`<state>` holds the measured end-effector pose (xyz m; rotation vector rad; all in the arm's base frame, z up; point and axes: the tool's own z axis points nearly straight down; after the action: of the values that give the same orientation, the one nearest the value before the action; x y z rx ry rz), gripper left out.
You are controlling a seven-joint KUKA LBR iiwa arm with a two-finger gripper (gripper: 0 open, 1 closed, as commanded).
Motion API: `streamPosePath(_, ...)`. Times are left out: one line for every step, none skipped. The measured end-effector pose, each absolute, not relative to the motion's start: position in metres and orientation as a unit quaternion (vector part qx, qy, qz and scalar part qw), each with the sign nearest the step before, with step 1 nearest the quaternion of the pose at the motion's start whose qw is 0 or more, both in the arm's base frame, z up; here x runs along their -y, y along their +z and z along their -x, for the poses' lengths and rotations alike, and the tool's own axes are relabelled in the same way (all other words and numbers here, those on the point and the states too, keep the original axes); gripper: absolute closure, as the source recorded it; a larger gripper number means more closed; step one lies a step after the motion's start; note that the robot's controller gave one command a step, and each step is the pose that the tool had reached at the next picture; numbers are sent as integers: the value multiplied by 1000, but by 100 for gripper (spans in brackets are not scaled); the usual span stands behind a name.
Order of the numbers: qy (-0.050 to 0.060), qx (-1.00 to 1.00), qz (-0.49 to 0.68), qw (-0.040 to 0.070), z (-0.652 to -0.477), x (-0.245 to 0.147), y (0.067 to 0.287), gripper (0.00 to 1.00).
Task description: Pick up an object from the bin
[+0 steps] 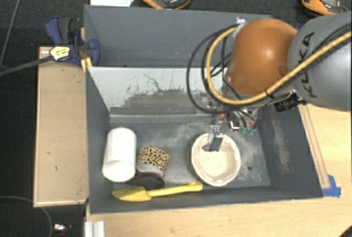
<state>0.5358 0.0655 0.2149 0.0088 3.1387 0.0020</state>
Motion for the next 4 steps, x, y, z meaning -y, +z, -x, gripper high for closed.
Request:
streamPosePath(1,-1000,-3,1,-536,-66,215,0)
streamPosePath(0,-995,104,0,-494,11,155,0)
streamPosePath(2,-998,58,3,-504,-48,142,0)
streamPosePath(-2,-993,116,1,-503,-8,96,0)
